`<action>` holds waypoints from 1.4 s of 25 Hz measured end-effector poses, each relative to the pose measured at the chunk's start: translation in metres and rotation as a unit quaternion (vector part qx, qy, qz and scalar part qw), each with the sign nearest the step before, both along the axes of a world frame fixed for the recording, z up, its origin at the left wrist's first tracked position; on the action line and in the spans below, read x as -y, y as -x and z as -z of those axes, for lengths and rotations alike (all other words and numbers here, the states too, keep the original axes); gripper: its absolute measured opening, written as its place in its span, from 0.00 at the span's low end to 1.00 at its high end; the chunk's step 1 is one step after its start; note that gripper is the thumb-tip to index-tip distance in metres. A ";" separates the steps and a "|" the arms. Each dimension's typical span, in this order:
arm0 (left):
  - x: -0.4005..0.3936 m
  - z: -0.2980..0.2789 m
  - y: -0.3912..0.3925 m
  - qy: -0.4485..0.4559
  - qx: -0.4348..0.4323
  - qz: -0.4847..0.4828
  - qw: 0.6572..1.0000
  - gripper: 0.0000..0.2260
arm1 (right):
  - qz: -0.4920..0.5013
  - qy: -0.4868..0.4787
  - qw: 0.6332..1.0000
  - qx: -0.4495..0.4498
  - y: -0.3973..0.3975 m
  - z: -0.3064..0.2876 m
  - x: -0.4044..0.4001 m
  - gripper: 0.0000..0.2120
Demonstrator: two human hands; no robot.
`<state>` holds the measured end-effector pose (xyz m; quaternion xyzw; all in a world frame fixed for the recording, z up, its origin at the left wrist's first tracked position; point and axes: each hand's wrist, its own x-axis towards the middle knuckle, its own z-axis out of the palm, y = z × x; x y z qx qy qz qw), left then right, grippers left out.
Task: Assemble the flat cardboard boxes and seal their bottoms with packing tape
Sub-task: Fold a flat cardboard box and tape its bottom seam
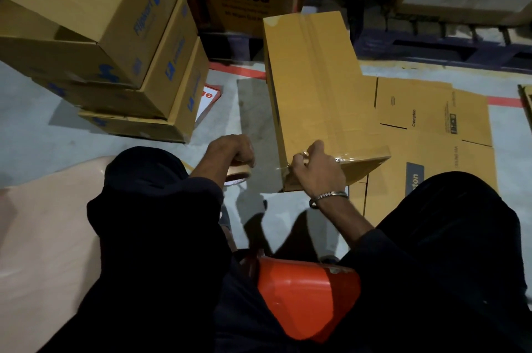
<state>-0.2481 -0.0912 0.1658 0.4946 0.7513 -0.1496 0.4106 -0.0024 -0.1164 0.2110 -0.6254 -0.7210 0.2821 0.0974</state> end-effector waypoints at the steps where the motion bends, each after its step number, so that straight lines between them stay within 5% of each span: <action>1: 0.001 0.004 0.000 0.000 -0.001 -0.006 1.000 0.13 | 0.008 -0.032 0.999 -0.002 0.002 0.003 -0.007 0.14; 5: 0.006 0.028 0.006 0.012 0.006 -0.024 1.000 0.06 | -0.043 -0.079 0.995 0.044 0.009 0.026 -0.015 0.21; 11: 0.003 0.028 0.015 0.033 -0.021 -0.063 0.997 0.13 | -0.133 -0.138 0.974 0.123 0.004 0.047 -0.010 0.27; 16: 0.006 0.016 0.013 0.023 -0.035 -0.036 0.998 0.14 | -0.192 -0.089 0.971 0.113 -0.010 0.046 -0.027 0.31; 20: 0.007 0.011 0.012 0.028 -0.024 -0.043 0.998 0.21 | -0.234 -0.029 0.968 0.089 -0.020 0.042 -0.041 0.22; 26: 0.023 -0.021 -0.007 -0.050 -0.017 -0.113 0.992 0.16 | -0.168 0.031 0.985 0.028 -0.021 0.031 -0.045 0.27; 30: 0.023 -0.029 -0.006 -0.171 0.055 -0.325 0.929 0.22 | -0.167 0.033 0.985 0.004 -0.018 0.032 -0.042 0.28; 35: 0.014 -0.035 -0.014 -0.228 0.164 -0.459 0.843 0.12 | -0.038 0.140 0.988 -0.049 -0.028 0.023 -0.084 0.21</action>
